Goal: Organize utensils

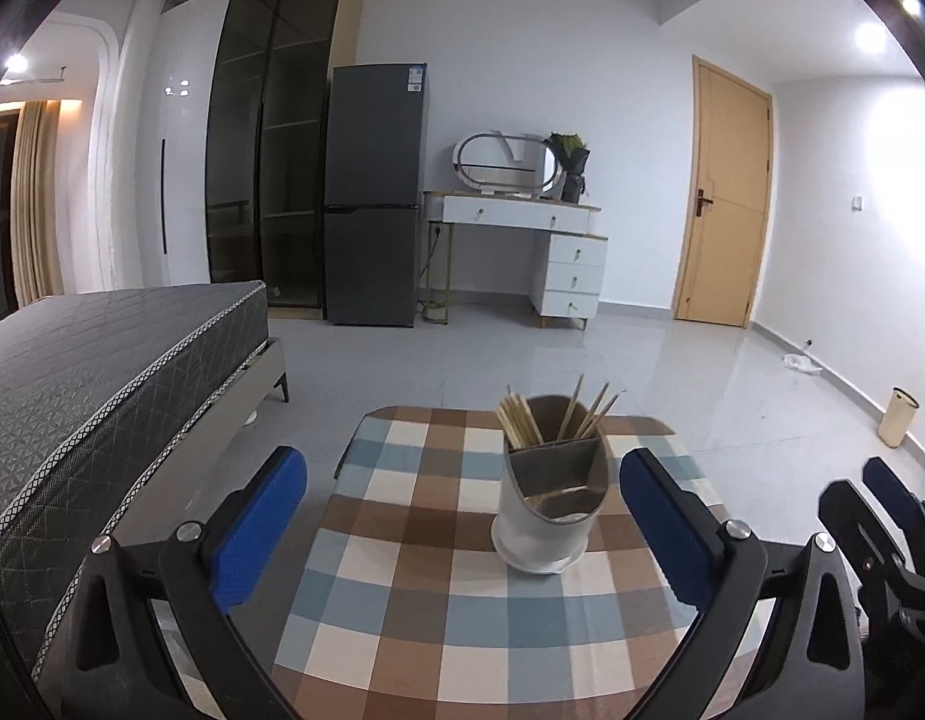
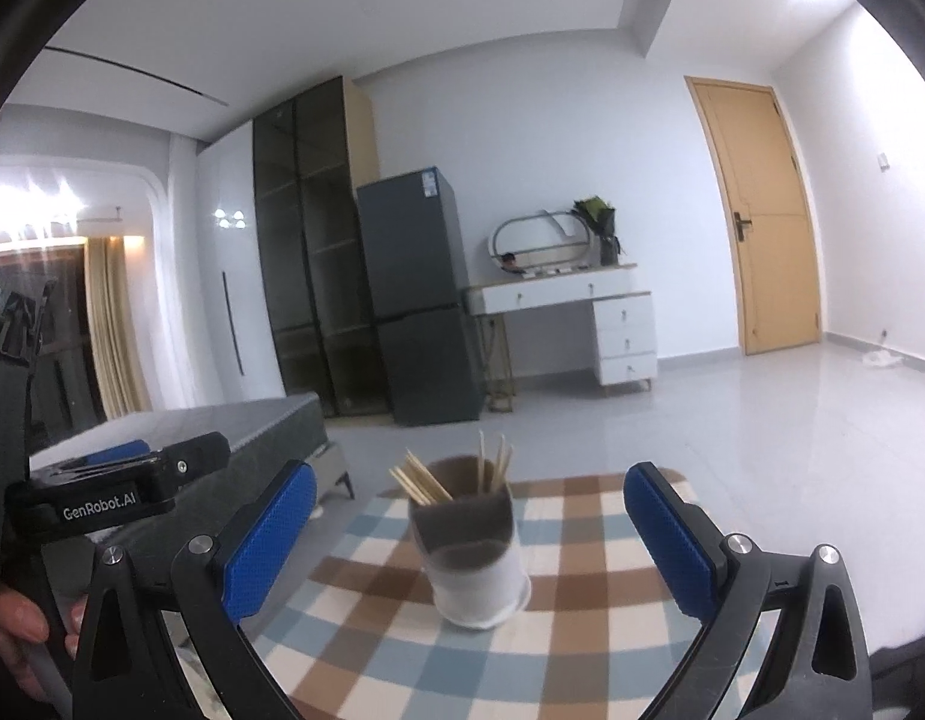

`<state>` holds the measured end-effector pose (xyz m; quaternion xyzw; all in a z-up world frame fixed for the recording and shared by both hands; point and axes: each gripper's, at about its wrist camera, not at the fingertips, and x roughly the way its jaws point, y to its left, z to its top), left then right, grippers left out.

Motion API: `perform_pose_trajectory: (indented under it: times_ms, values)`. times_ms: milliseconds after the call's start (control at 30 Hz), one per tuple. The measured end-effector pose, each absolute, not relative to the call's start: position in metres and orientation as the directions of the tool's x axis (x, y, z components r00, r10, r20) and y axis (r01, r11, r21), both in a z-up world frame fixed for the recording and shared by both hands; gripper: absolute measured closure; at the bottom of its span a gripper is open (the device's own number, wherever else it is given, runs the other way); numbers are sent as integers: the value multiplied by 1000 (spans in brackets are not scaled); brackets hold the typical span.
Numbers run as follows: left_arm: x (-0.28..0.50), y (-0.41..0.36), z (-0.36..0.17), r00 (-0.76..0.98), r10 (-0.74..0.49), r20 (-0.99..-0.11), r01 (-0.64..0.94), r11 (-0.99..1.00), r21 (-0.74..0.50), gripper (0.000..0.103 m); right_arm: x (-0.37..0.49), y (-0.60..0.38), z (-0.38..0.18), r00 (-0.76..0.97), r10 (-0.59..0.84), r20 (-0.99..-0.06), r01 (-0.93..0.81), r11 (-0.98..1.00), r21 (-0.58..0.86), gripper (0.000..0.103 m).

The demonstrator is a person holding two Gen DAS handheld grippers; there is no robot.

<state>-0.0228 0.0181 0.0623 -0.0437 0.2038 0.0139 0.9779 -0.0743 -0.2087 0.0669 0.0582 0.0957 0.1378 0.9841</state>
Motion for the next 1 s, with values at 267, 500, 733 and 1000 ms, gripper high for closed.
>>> perform_pose_trajectory:
  times_ms: [267,500,733,1000]
  values:
    - [-11,15,36,901,16,-434,-52,996,-70,1,-59,-214,35,940,250,-231,-224,966,132,0]
    - [-7,20,20,882,31,-471,-78,994,-80,1,-50,-208,27,933,249,-262,-225,967,118,0]
    - [-9,19,22,880,21,-474,-69,994,-86,1,-45,-207,25,928,245,-280,-218,968,124,0]
    - [-11,21,23,879,23,-475,-75,993,-90,1,-46,-208,26,929,238,-283,-209,969,130,0]
